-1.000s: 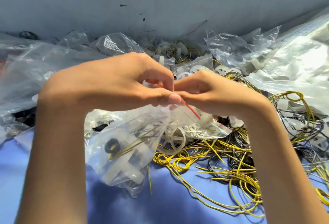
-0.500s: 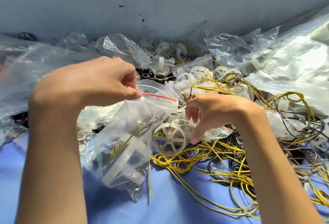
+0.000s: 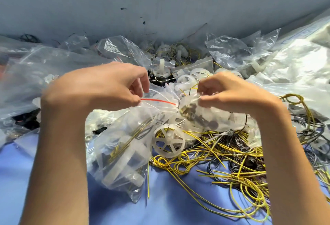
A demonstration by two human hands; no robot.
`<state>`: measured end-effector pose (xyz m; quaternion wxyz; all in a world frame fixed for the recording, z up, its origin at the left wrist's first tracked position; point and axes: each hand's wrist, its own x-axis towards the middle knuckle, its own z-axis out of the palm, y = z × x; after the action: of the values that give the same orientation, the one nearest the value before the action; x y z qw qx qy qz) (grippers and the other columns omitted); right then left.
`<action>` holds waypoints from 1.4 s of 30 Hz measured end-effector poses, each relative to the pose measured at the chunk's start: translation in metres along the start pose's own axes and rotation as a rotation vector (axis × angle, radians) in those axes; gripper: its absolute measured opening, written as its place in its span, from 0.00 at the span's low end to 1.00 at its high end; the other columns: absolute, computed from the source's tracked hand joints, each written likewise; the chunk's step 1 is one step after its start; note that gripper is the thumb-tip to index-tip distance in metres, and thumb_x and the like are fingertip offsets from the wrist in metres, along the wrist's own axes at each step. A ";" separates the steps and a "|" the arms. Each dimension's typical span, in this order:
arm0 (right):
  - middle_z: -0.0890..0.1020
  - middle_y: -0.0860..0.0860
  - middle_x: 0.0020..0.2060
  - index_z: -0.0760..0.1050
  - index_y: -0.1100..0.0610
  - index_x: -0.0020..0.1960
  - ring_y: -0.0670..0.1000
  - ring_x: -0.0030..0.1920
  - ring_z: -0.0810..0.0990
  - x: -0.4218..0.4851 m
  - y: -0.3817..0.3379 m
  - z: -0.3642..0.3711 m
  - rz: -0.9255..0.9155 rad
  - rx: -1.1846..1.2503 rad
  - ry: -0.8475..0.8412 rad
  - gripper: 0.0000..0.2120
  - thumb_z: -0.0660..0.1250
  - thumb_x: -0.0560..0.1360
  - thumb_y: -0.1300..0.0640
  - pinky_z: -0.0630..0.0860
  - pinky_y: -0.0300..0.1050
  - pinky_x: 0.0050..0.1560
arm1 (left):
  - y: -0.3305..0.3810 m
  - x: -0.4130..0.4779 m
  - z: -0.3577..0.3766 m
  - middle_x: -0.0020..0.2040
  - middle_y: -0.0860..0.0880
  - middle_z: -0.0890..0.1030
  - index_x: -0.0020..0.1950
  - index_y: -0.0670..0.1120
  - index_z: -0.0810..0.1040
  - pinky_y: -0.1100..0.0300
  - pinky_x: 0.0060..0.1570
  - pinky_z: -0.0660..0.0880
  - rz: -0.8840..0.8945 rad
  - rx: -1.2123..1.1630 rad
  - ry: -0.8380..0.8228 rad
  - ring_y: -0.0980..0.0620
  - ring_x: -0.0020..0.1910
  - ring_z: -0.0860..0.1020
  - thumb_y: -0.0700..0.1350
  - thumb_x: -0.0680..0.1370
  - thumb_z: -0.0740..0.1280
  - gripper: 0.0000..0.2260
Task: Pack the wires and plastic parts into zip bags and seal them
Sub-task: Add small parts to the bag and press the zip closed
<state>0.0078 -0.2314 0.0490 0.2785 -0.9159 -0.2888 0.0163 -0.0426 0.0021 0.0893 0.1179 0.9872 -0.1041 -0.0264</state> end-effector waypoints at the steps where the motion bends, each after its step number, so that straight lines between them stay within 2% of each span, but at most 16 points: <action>1: 0.73 0.51 0.27 0.75 0.63 0.37 0.45 0.27 0.66 -0.002 -0.001 -0.005 -0.016 0.075 0.078 0.13 0.65 0.65 0.51 0.60 0.38 0.26 | 0.002 0.001 0.001 0.42 0.60 0.80 0.47 0.53 0.75 0.67 0.44 0.72 0.014 0.018 0.000 0.66 0.43 0.76 0.42 0.74 0.67 0.07; 4: 0.75 0.66 0.33 0.76 0.67 0.41 0.49 0.33 0.70 -0.004 -0.005 -0.014 -0.060 0.283 0.275 0.16 0.63 0.65 0.54 0.64 0.42 0.35 | 0.012 0.002 0.003 0.44 0.60 0.79 0.47 0.54 0.75 0.59 0.49 0.74 0.057 0.030 0.000 0.59 0.48 0.76 0.44 0.75 0.62 0.05; 6: 0.77 0.69 0.40 0.74 0.69 0.43 0.52 0.37 0.72 -0.004 -0.008 -0.016 -0.094 0.336 0.339 0.16 0.62 0.67 0.54 0.65 0.47 0.40 | 0.018 0.003 0.004 0.45 0.60 0.78 0.47 0.55 0.74 0.59 0.47 0.73 0.082 0.018 -0.002 0.60 0.47 0.75 0.54 0.75 0.59 0.07; 10: 0.79 0.64 0.40 0.71 0.70 0.45 0.59 0.38 0.73 -0.003 -0.009 -0.013 -0.140 0.360 0.338 0.15 0.60 0.70 0.56 0.66 0.48 0.34 | 0.025 0.006 0.006 0.44 0.58 0.79 0.50 0.53 0.76 0.56 0.49 0.74 0.112 -0.039 0.045 0.59 0.46 0.76 0.65 0.68 0.54 0.22; 15: 0.81 0.63 0.40 0.67 0.72 0.45 0.54 0.38 0.77 -0.005 -0.020 -0.012 -0.204 0.468 0.284 0.14 0.60 0.70 0.59 0.73 0.48 0.34 | 0.026 0.009 0.008 0.44 0.59 0.80 0.54 0.55 0.74 0.70 0.38 0.70 0.172 -0.167 0.137 0.62 0.43 0.77 0.70 0.64 0.59 0.26; 17: 0.82 0.52 0.35 0.68 0.67 0.42 0.49 0.38 0.78 -0.008 -0.023 -0.013 -0.227 0.511 0.259 0.07 0.60 0.70 0.61 0.77 0.48 0.40 | 0.026 0.009 0.008 0.45 0.60 0.81 0.59 0.57 0.71 0.71 0.44 0.72 0.207 -0.241 0.158 0.64 0.44 0.78 0.70 0.60 0.61 0.31; 19: 0.82 0.46 0.33 0.68 0.59 0.40 0.48 0.38 0.78 -0.010 -0.025 -0.013 -0.245 0.549 0.229 0.02 0.60 0.71 0.61 0.77 0.47 0.41 | 0.026 0.008 0.008 0.46 0.60 0.80 0.62 0.59 0.69 0.61 0.54 0.75 0.257 -0.292 0.181 0.64 0.46 0.78 0.71 0.60 0.66 0.34; 21: 0.81 0.45 0.33 0.68 0.56 0.40 0.49 0.38 0.77 -0.010 -0.027 -0.013 -0.260 0.592 0.216 0.04 0.60 0.72 0.61 0.77 0.49 0.41 | 0.027 0.007 0.008 0.45 0.61 0.80 0.61 0.58 0.71 0.55 0.56 0.75 0.312 -0.308 0.223 0.65 0.47 0.79 0.68 0.63 0.72 0.30; 23: 0.81 0.45 0.32 0.67 0.55 0.40 0.48 0.36 0.78 -0.010 -0.027 -0.012 -0.269 0.623 0.211 0.07 0.61 0.75 0.63 0.77 0.46 0.38 | 0.029 0.007 0.010 0.44 0.60 0.80 0.57 0.55 0.74 0.59 0.55 0.75 0.363 -0.307 0.273 0.64 0.46 0.79 0.62 0.65 0.71 0.24; 26: 0.81 0.44 0.32 0.68 0.56 0.42 0.45 0.34 0.78 -0.009 -0.026 -0.010 -0.266 0.627 0.192 0.06 0.62 0.77 0.61 0.76 0.42 0.35 | 0.034 0.008 0.013 0.39 0.54 0.80 0.47 0.48 0.77 0.70 0.42 0.72 0.410 -0.294 0.307 0.58 0.42 0.78 0.58 0.69 0.73 0.16; 28: 0.81 0.45 0.34 0.70 0.56 0.44 0.48 0.35 0.80 -0.009 -0.023 -0.010 -0.239 0.621 0.162 0.03 0.62 0.74 0.57 0.79 0.46 0.35 | 0.037 0.009 0.014 0.34 0.51 0.78 0.42 0.46 0.76 0.64 0.34 0.68 0.411 -0.274 0.340 0.54 0.36 0.74 0.56 0.72 0.69 0.14; 32: 0.84 0.47 0.46 0.73 0.48 0.53 0.49 0.43 0.84 -0.013 -0.012 -0.012 -0.145 0.602 -0.032 0.13 0.69 0.71 0.46 0.81 0.48 0.42 | 0.033 0.015 0.016 0.28 0.54 0.78 0.36 0.45 0.76 0.61 0.31 0.69 0.360 -0.333 0.437 0.57 0.29 0.75 0.48 0.76 0.68 0.11; 36: 0.82 0.48 0.49 0.67 0.47 0.68 0.49 0.44 0.84 -0.010 -0.010 -0.008 -0.072 0.490 -0.111 0.39 0.75 0.61 0.40 0.77 0.51 0.52 | 0.032 0.023 0.019 0.25 0.56 0.77 0.32 0.47 0.73 0.56 0.33 0.76 0.264 -0.342 0.516 0.60 0.26 0.76 0.50 0.77 0.66 0.15; 37: 0.83 0.48 0.47 0.67 0.49 0.66 0.50 0.43 0.84 -0.009 -0.010 -0.006 -0.074 0.454 -0.111 0.37 0.76 0.62 0.40 0.78 0.50 0.50 | 0.034 0.024 0.021 0.25 0.55 0.77 0.32 0.47 0.73 0.53 0.33 0.77 0.246 -0.348 0.541 0.58 0.27 0.77 0.52 0.78 0.66 0.16; 40: 0.81 0.47 0.34 0.73 0.53 0.50 0.46 0.33 0.81 -0.005 -0.013 -0.003 -0.121 0.344 -0.068 0.11 0.71 0.72 0.51 0.74 0.38 0.35 | 0.041 0.028 0.024 0.24 0.53 0.76 0.29 0.46 0.71 0.50 0.35 0.77 0.185 -0.369 0.593 0.54 0.28 0.78 0.57 0.75 0.61 0.20; 42: 0.79 0.47 0.30 0.74 0.58 0.44 0.45 0.31 0.78 -0.005 -0.011 -0.004 -0.125 0.337 -0.027 0.05 0.67 0.77 0.57 0.73 0.37 0.34 | 0.043 0.029 0.025 0.24 0.53 0.78 0.29 0.47 0.70 0.51 0.39 0.77 0.134 -0.385 0.540 0.55 0.29 0.79 0.61 0.73 0.59 0.21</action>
<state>-0.0012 -0.2283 0.0578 0.4247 -0.8362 -0.3419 0.0594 -0.0252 -0.0505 0.0749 0.3270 0.9091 -0.1269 0.2248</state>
